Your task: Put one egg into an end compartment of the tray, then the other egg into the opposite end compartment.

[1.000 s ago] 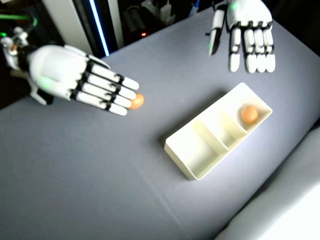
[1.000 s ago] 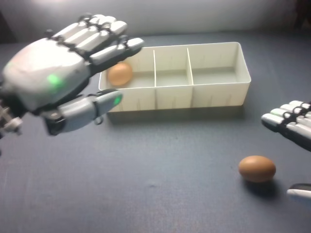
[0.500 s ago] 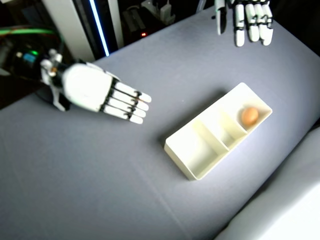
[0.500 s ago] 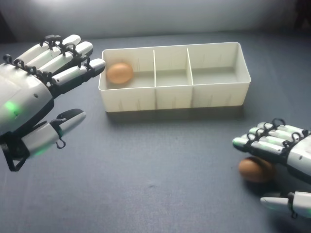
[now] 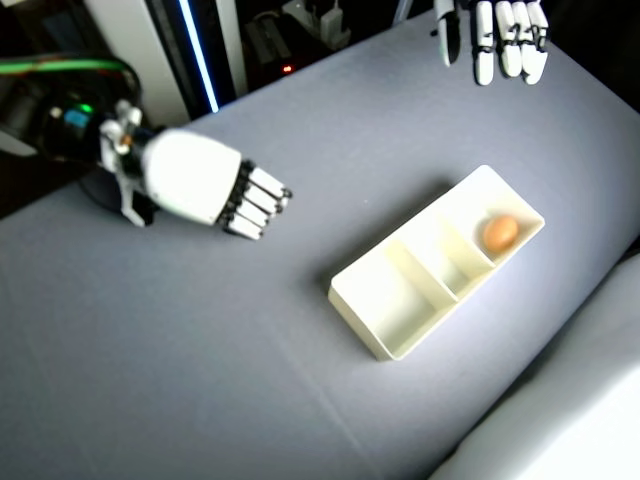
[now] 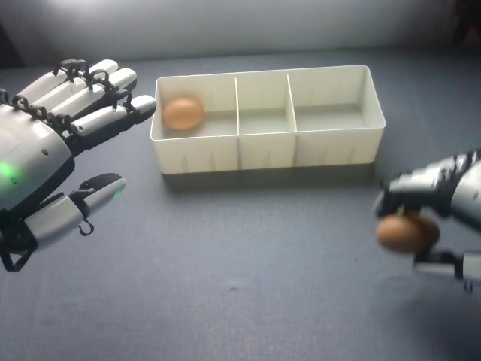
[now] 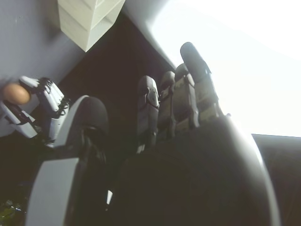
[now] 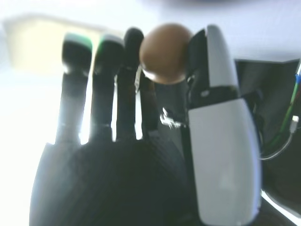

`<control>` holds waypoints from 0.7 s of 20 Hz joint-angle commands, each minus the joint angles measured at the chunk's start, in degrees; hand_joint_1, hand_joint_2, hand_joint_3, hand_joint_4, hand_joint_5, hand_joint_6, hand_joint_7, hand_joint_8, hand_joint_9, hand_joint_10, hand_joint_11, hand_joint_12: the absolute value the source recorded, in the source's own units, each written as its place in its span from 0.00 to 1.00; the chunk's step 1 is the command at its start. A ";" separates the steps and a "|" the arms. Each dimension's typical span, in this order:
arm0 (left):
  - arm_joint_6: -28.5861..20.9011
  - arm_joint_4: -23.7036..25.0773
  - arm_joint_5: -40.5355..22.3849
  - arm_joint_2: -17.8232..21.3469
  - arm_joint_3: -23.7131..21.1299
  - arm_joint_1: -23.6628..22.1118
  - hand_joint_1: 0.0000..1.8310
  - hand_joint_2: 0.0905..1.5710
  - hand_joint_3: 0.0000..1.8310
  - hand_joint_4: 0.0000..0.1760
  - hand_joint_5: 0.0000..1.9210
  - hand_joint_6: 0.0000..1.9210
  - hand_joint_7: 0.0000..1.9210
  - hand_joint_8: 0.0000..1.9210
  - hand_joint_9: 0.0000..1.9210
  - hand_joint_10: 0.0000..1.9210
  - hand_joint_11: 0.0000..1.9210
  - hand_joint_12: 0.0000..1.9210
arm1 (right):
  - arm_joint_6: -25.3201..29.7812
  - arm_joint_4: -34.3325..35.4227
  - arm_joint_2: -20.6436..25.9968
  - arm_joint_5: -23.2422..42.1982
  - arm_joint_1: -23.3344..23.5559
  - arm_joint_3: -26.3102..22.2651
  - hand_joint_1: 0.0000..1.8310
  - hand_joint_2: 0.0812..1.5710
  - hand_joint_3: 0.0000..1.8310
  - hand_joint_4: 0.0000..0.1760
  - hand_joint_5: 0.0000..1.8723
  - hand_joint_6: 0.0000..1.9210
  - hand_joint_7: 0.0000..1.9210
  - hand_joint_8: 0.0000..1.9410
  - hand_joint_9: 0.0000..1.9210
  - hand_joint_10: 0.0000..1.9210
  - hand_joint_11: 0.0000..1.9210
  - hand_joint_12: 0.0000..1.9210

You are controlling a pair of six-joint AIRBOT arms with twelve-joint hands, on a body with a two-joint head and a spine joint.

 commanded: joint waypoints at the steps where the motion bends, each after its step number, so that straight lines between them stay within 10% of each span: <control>1: -0.10 -0.32 -7.97 0.54 -0.19 0.09 0.25 0.96 0.00 0.00 0.16 0.01 0.06 0.00 0.04 0.01 0.00 0.38 | 0.13 -0.84 0.53 8.45 1.39 -0.07 0.63 0.83 0.00 0.00 0.30 0.75 0.38 0.84 0.31 0.95 0.30 1.00; 7: -0.82 -0.86 -8.65 0.55 -0.43 1.64 0.19 0.95 0.00 0.00 0.18 0.01 0.08 0.00 0.06 0.01 0.00 0.44 | -0.24 0.46 -0.78 8.32 9.76 4.65 0.69 0.85 0.00 0.00 0.33 0.81 0.27 0.85 0.24 0.97 0.19 1.00; 10: -1.59 -1.84 -9.38 -0.24 -0.45 3.03 0.21 0.94 0.00 0.01 0.19 0.00 0.09 0.00 0.07 0.01 0.00 0.54 | -1.58 4.28 -3.54 7.02 13.45 8.32 0.61 0.86 0.00 0.00 0.36 0.84 0.22 0.85 0.08 0.77 0.01 1.00; 13: -2.34 -3.05 -10.46 -0.55 -0.52 5.18 0.27 0.94 0.00 0.00 0.19 0.00 0.08 0.00 0.06 0.01 0.00 0.48 | -1.63 5.53 -6.89 1.60 18.63 13.15 0.62 0.83 0.00 0.00 0.31 0.76 0.37 0.83 0.35 0.90 0.33 1.00; 14: -2.41 -3.32 -10.60 -0.58 -0.53 5.54 0.28 0.94 0.00 0.00 0.19 0.00 0.08 0.00 0.06 0.01 0.00 0.48 | -1.63 5.57 -8.35 -1.24 20.50 15.03 0.58 0.84 0.00 0.00 0.32 0.80 0.16 0.65 0.07 0.75 0.07 1.00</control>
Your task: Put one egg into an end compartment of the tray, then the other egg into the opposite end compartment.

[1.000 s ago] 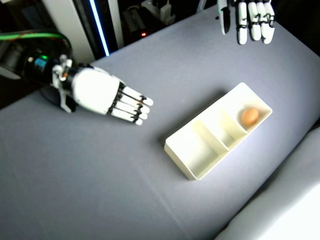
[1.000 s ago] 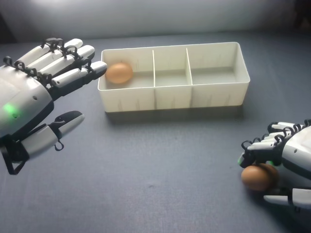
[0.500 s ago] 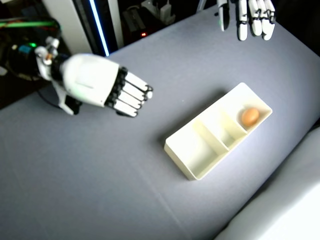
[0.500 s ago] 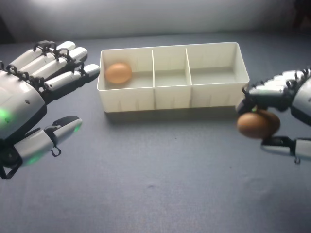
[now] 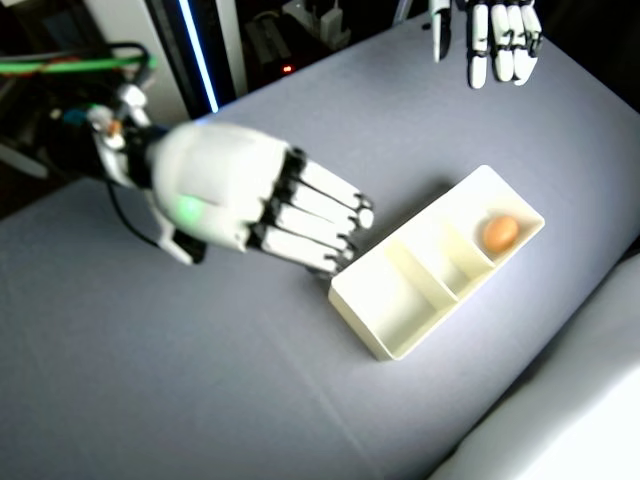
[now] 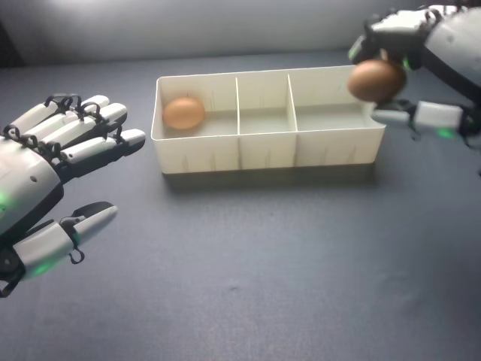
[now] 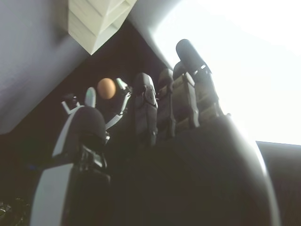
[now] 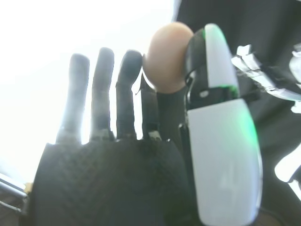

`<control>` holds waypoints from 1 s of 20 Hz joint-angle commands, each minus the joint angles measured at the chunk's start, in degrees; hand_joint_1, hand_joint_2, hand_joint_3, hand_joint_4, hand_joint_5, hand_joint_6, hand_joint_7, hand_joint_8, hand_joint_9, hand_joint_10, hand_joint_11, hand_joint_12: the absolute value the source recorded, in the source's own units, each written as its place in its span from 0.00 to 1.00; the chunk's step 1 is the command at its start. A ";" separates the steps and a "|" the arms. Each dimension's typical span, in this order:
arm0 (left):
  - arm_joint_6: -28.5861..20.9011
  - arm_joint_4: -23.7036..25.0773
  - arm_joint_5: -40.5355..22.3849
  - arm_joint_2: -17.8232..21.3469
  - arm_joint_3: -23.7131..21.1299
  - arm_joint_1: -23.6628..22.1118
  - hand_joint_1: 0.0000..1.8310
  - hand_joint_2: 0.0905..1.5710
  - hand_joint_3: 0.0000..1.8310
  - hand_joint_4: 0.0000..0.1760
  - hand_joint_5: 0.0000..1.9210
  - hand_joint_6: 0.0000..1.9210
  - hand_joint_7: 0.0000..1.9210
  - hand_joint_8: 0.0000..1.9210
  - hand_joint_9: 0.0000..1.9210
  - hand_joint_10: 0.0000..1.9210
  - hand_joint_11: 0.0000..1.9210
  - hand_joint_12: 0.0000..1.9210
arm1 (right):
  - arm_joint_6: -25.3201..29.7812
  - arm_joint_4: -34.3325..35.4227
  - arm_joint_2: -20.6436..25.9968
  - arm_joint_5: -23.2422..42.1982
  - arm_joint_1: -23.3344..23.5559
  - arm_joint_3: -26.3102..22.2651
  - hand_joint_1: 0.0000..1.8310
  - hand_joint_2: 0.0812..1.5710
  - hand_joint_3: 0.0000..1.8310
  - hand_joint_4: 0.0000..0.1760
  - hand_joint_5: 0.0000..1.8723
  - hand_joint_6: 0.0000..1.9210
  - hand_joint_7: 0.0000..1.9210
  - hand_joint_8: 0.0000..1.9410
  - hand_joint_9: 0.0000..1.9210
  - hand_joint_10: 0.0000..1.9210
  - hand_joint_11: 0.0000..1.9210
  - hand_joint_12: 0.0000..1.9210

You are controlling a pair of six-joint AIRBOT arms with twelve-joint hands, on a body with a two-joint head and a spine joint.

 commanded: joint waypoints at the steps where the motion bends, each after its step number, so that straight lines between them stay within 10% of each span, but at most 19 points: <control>1: -0.08 -0.99 -8.10 -0.14 0.03 -0.12 0.29 0.94 0.00 0.00 0.19 0.00 0.08 0.00 0.06 0.00 0.00 0.46 | 0.01 -0.16 -1.24 2.52 1.87 1.71 0.59 0.87 0.00 0.00 0.34 0.84 0.17 0.84 0.07 0.82 0.04 1.00; 2: -0.18 -1.21 -8.26 -0.39 0.15 -0.01 0.28 0.94 0.00 0.00 0.19 0.00 0.08 0.00 0.06 0.00 0.00 0.47 | 0.01 0.04 -2.64 -0.09 3.09 3.62 0.59 0.88 0.00 0.00 0.35 0.83 0.16 0.92 0.04 0.89 0.03 1.00; 4: -0.80 -1.82 -8.64 -1.31 0.59 0.25 0.27 0.94 0.00 0.00 0.19 0.00 0.09 0.00 0.07 0.01 0.00 0.48 | -1.45 1.47 -5.64 -5.29 4.47 6.77 0.61 0.85 0.00 0.00 0.26 0.83 0.35 0.82 0.29 0.85 0.28 1.00; 6: -1.58 -2.39 -9.05 -2.04 0.92 0.91 0.26 0.95 0.00 0.00 0.18 0.00 0.09 0.00 0.08 0.01 0.00 0.49 | -5.38 4.26 -7.68 -8.83 5.32 8.51 0.41 0.79 0.00 0.00 0.04 0.42 0.13 0.58 0.15 0.83 0.21 1.00; 8: -2.19 -2.84 -9.46 -2.37 1.03 1.42 0.27 0.94 0.00 0.04 0.16 0.00 0.08 0.00 0.08 0.01 0.00 0.55 | -8.06 5.99 -8.70 -11.69 5.68 9.65 0.27 0.77 0.00 0.03 0.00 0.04 0.02 0.18 0.01 0.38 0.01 0.92; 11: -2.23 -3.96 -10.95 -2.41 0.87 2.18 0.22 0.95 0.00 0.02 0.15 0.00 0.07 0.00 0.07 0.00 0.00 0.49 | -8.07 6.69 -8.70 -11.92 5.68 9.76 0.18 0.78 0.00 0.18 0.00 0.00 0.00 0.00 0.00 0.02 0.00 0.67; 13: -2.22 -4.97 -12.35 -2.34 0.54 3.17 0.21 0.94 0.00 0.04 0.15 0.00 0.07 0.00 0.07 0.00 0.00 0.45 | -8.05 6.71 -8.66 -10.27 5.68 8.39 0.06 0.77 0.00 0.34 0.00 0.00 0.00 0.00 0.00 0.00 0.00 0.61; 15: -2.22 -5.89 -13.98 -2.07 0.16 4.02 0.21 0.93 0.00 0.05 0.15 0.00 0.07 0.00 0.07 0.00 0.00 0.44 | -7.77 6.52 -7.27 -6.74 5.68 5.46 0.06 0.81 0.00 0.11 0.00 0.00 0.00 0.00 0.01 0.01 0.00 0.80; 19: -2.19 -8.82 -18.44 -1.59 -0.71 6.55 0.24 0.94 0.00 0.16 0.12 0.00 0.06 0.00 0.06 0.00 0.00 0.32 | -4.96 2.36 -1.65 2.01 3.38 -1.27 0.00 0.84 0.00 0.41 0.00 0.00 0.00 0.00 0.00 0.00 0.00 0.99; 20: -2.19 -10.05 -19.91 -1.39 -0.86 7.61 0.26 0.94 0.00 0.22 0.11 0.00 0.06 0.00 0.05 0.00 0.00 0.30 | -4.34 1.47 0.11 5.24 1.76 -3.40 0.00 0.86 0.00 0.21 0.00 0.00 0.00 0.00 0.00 0.00 0.00 0.93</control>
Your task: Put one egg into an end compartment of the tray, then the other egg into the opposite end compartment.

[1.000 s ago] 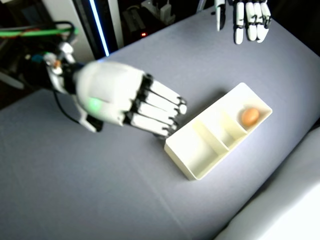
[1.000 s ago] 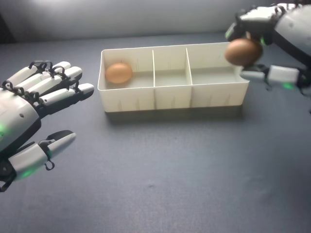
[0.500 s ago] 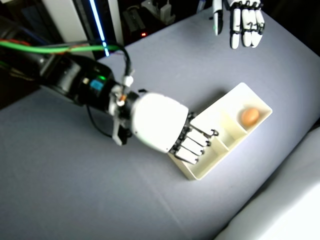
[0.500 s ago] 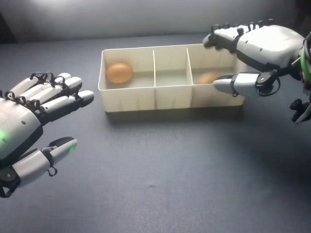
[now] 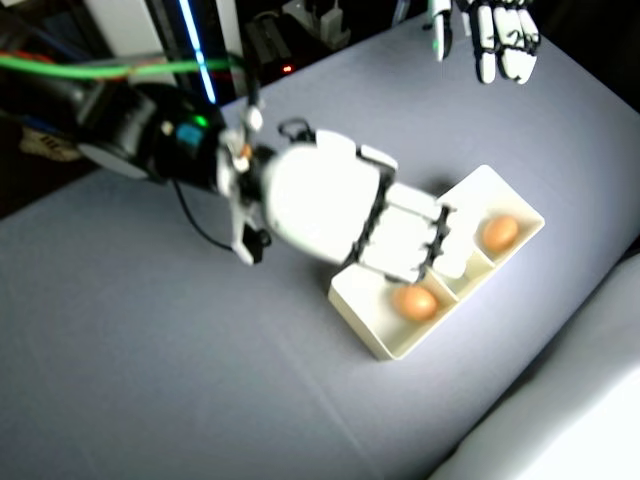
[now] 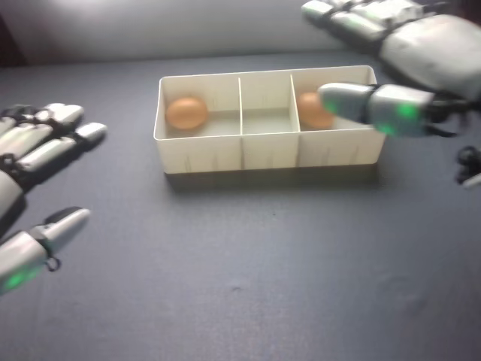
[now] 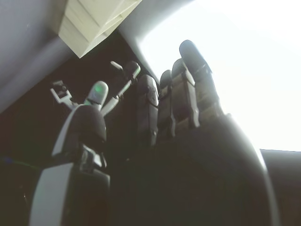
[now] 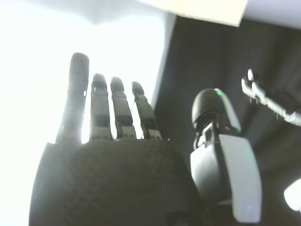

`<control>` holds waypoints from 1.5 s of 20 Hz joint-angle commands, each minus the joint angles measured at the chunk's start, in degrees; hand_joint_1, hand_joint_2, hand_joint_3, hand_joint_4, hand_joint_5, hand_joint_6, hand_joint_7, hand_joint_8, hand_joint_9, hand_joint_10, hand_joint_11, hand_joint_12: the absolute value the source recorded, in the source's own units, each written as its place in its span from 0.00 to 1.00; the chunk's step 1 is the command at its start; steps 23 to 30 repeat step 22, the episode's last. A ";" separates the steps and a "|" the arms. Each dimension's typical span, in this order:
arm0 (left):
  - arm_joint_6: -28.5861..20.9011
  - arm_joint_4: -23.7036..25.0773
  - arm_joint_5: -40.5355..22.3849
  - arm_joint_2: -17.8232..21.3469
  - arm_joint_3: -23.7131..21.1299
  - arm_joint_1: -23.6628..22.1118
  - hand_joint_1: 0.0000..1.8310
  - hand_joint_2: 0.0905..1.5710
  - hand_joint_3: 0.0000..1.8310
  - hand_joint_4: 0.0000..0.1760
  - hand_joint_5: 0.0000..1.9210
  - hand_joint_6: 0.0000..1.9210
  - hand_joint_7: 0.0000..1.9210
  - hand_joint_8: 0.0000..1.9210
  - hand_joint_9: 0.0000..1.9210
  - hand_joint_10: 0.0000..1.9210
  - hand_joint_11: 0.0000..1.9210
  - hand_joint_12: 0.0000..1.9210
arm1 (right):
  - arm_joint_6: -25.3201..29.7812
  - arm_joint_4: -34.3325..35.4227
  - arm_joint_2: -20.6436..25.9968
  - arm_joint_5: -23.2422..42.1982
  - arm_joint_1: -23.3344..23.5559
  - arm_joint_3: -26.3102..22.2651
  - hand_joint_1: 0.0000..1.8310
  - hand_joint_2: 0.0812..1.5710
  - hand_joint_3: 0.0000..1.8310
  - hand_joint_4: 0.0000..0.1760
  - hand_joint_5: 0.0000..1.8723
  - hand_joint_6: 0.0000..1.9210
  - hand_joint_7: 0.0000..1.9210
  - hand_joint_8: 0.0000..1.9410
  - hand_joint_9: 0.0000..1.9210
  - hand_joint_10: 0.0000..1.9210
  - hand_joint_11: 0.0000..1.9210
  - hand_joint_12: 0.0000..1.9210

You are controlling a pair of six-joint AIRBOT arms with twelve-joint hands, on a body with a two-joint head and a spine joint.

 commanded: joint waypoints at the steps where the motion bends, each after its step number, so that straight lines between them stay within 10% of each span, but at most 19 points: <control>1: -0.09 -0.64 -9.74 0.85 -0.13 -0.09 0.29 0.93 0.00 0.24 0.10 0.00 0.06 0.00 0.05 0.00 0.00 0.31 | 0.46 -1.11 1.48 11.23 -0.95 -1.54 0.00 0.86 0.00 0.19 0.00 0.00 0.00 0.00 0.00 0.00 0.00 0.86; 3: -0.06 -2.06 -12.05 1.23 -0.64 1.06 0.34 0.92 0.00 0.15 0.08 0.00 0.06 0.00 0.05 0.00 0.00 0.34 | 0.47 -1.73 4.77 18.22 -4.83 -5.48 0.00 0.80 0.00 0.48 0.00 0.00 0.00 0.00 0.00 0.00 0.00 0.11; 4: -0.06 -2.73 -13.19 1.25 -0.76 1.61 0.32 0.92 0.00 0.18 0.07 0.00 0.06 0.00 0.04 0.00 0.00 0.32 | 0.64 -1.74 7.05 22.72 -7.66 -7.55 0.00 0.78 0.00 0.66 0.00 0.00 0.00 0.00 0.00 0.00 0.00 0.02; 7: -0.07 -3.47 -14.33 0.90 -0.83 1.79 0.40 0.90 0.00 0.23 0.05 0.00 0.05 0.00 0.04 0.01 0.00 0.22 | 0.73 -1.14 11.13 36.63 -17.66 -13.32 0.00 0.80 0.00 0.71 0.00 0.00 0.00 0.00 0.00 0.00 0.00 0.00; 8: -0.07 -3.47 -14.33 0.84 -0.83 1.63 0.34 0.90 0.00 0.43 0.03 0.00 0.03 0.00 0.04 0.01 0.00 0.26 | 0.81 -0.62 12.10 40.09 -20.58 -14.59 0.00 0.83 0.01 0.57 0.00 0.00 0.00 0.00 0.00 0.00 0.00 0.00; 10: 0.04 -2.98 -14.34 0.83 -0.80 0.84 0.29 0.91 0.00 0.39 0.00 0.00 0.01 0.00 0.03 0.00 0.00 0.28 | 0.83 1.60 14.13 49.27 -27.13 -17.49 0.00 0.85 0.02 0.34 0.00 0.00 0.00 0.00 0.00 0.00 0.00 0.00; 11: 0.14 -2.69 -14.35 0.93 -0.83 0.30 0.27 0.91 0.00 0.57 0.00 0.00 0.00 0.00 0.01 0.00 0.00 0.22 | 0.94 2.92 15.15 53.12 -30.43 -18.60 0.00 0.85 0.02 0.28 0.00 0.00 0.00 0.00 0.00 0.00 0.00 0.00; 14: 1.30 -1.12 -14.36 1.70 -1.10 -1.44 0.30 0.91 0.00 0.42 0.00 0.00 0.00 0.00 0.00 0.00 0.01 0.02 | 1.07 3.45 17.00 53.15 -31.70 -19.85 0.00 0.84 0.02 0.35 0.00 0.00 0.00 0.00 0.00 0.00 0.00 0.00; 15: 1.94 -0.71 -14.37 2.11 -1.31 -2.22 0.31 0.88 0.00 0.66 0.00 0.00 0.00 0.00 0.00 0.00 0.00 0.01 | 1.24 3.10 17.62 53.15 -31.70 -20.12 0.02 0.83 0.01 0.29 0.00 0.00 0.00 0.00 0.00 0.00 0.00 0.00; 17: 3.15 2.53 -14.38 3.31 -1.28 -6.81 0.32 0.85 0.00 0.65 0.00 0.00 0.00 0.00 0.00 0.00 0.00 0.00 | 1.24 1.40 19.72 53.16 -31.10 -20.94 0.09 0.81 0.00 0.40 0.00 0.00 0.00 0.00 0.00 0.00 0.00 0.00; 19: 3.97 5.37 -14.38 4.41 -1.08 -10.03 0.37 0.90 0.00 0.52 0.00 0.00 0.00 0.00 0.00 0.00 0.00 0.00 | 1.24 0.49 21.58 53.17 -30.71 -21.04 0.06 0.83 0.00 0.17 0.00 0.00 0.00 0.00 0.00 0.00 0.00 0.00; 20: 4.13 6.94 -14.38 5.01 -0.81 -11.46 0.40 0.95 0.00 0.63 0.03 0.29 0.00 0.00 0.00 0.00 0.00 0.00 | 1.24 -0.25 22.27 53.17 -30.20 -20.83 0.05 0.86 0.01 0.21 0.00 0.00 0.00 0.00 0.00 0.00 0.00 0.00; 21: 4.24 7.89 -14.39 5.77 -0.77 -12.60 0.44 0.92 0.00 0.81 0.10 0.28 0.07 0.02 0.05 0.01 0.00 0.20 | 1.24 -1.38 22.84 53.17 -29.16 -20.59 0.14 0.91 0.00 0.84 0.00 0.28 0.00 0.00 0.00 0.00 0.00 0.00; 22: 4.53 9.34 -14.39 6.65 -0.65 -14.23 0.44 0.89 0.00 0.84 0.15 0.30 0.07 0.01 0.05 0.00 0.00 0.31 | 1.24 -2.97 23.51 53.17 -27.41 -20.40 0.25 0.95 0.00 0.97 0.13 0.86 0.05 0.01 0.00 0.00 0.00 0.00; 30: 4.53 9.34 -14.39 6.65 -0.65 -14.23 0.44 0.89 0.00 0.84 0.15 0.30 0.07 0.01 0.05 0.00 0.00 0.31 | 1.24 -2.97 23.51 53.17 -27.41 -20.40 0.25 0.95 0.00 0.97 0.13 0.86 0.05 0.01 0.00 0.00 0.00 0.00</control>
